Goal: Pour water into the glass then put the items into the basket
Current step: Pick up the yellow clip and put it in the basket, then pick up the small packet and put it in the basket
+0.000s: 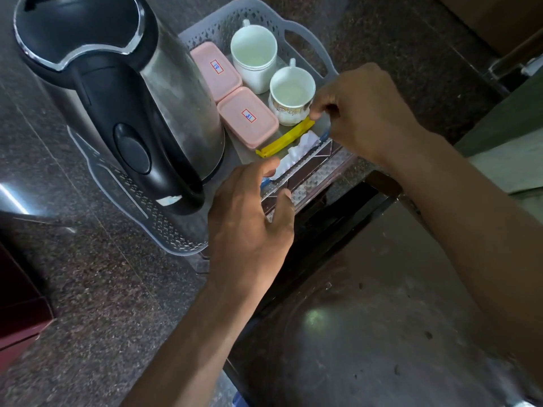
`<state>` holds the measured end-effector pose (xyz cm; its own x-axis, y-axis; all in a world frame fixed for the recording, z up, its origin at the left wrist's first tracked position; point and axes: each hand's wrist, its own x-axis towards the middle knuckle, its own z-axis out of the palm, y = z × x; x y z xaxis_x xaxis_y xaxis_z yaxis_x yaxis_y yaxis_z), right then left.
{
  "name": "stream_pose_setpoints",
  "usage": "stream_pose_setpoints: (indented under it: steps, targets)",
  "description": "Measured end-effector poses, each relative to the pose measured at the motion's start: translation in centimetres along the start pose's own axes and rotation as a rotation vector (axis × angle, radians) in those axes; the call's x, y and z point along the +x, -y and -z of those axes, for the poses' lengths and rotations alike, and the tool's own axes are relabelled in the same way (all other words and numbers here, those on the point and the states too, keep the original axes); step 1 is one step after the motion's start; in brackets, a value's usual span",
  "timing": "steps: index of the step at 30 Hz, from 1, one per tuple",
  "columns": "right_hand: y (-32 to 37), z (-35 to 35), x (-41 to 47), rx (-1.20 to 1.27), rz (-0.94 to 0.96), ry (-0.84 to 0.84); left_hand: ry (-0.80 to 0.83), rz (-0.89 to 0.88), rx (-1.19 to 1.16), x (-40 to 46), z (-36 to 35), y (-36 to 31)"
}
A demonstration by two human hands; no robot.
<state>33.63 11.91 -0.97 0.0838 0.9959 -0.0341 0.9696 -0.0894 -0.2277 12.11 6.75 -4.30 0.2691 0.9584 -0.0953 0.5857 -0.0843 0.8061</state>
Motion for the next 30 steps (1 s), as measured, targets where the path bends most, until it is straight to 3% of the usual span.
stream_pose_setpoints:
  steps: [7,14,21,30]
  targets:
    - [0.9,1.0,-5.7,0.179,-0.024,-0.239,-0.029,-0.073,0.04,-0.6,-0.2,-0.1]
    - [1.0,-1.5,-16.3,0.292,-0.095,-0.343,-0.011,-0.23,0.103,-2.6,-0.8,-0.6]
    - [0.7,-5.2,-27.2,0.406,-0.284,-0.233,0.086,-0.414,0.165,-6.9,-2.7,-1.2]
    - [2.5,-8.2,-39.0,0.422,-0.627,0.072,0.432,-0.351,0.166,-16.4,-6.0,-0.4]
